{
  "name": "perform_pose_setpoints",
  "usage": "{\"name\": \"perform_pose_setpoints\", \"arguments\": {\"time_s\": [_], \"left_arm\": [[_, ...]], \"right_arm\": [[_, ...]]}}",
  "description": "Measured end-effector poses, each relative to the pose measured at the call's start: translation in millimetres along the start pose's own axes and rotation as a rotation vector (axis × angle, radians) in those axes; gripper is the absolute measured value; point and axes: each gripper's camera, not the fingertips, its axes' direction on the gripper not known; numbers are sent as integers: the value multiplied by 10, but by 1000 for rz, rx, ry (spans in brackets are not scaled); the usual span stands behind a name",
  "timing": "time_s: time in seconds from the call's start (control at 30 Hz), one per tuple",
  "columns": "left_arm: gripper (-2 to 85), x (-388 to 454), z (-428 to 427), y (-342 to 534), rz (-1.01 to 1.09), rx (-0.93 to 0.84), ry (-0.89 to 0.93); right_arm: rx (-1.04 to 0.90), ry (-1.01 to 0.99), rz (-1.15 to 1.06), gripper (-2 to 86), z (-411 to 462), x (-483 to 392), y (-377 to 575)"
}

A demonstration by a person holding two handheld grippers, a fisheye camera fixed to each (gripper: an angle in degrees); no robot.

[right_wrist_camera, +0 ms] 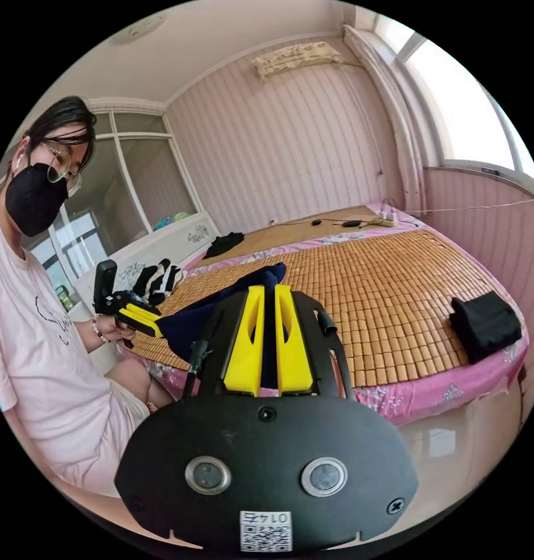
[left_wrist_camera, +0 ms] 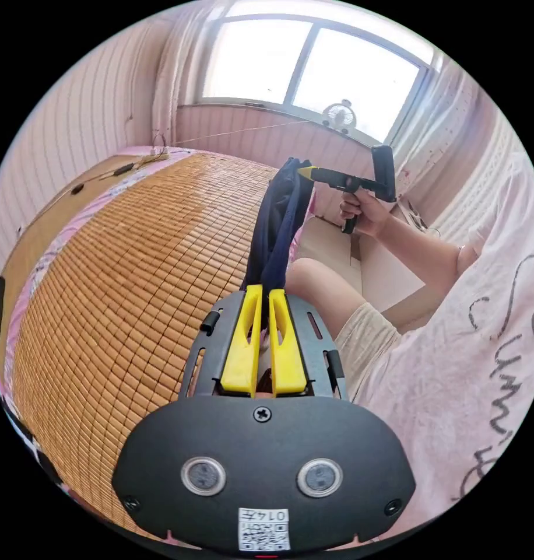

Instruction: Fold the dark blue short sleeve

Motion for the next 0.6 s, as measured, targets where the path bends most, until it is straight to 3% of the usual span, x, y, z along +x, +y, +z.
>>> {"name": "perform_pose_setpoints", "arguments": {"time_s": [0.13, 0.3, 0.43, 0.53, 0.6], "left_arm": [[-8, 205, 364, -843, 133, 37, 115], [-4, 235, 890, -1883, 129, 121, 221], [36, -35, 1598, -2756, -2, 105, 198], [86, -325, 2109, -3000, -115, 4, 141], [93, -436, 2174, -2912, -136, -34, 115]], "right_arm": [[-11, 216, 9, 23, -638, 388, -181], [-116, 393, -36, 28, -855, 1075, -852], [-415, 549, 118, 47, -146, 2256, -1497], [-525, 670, 275, 88, 445, 2979, -1350], [-498, 651, 341, 115, 597, 3060, -1109]]}}
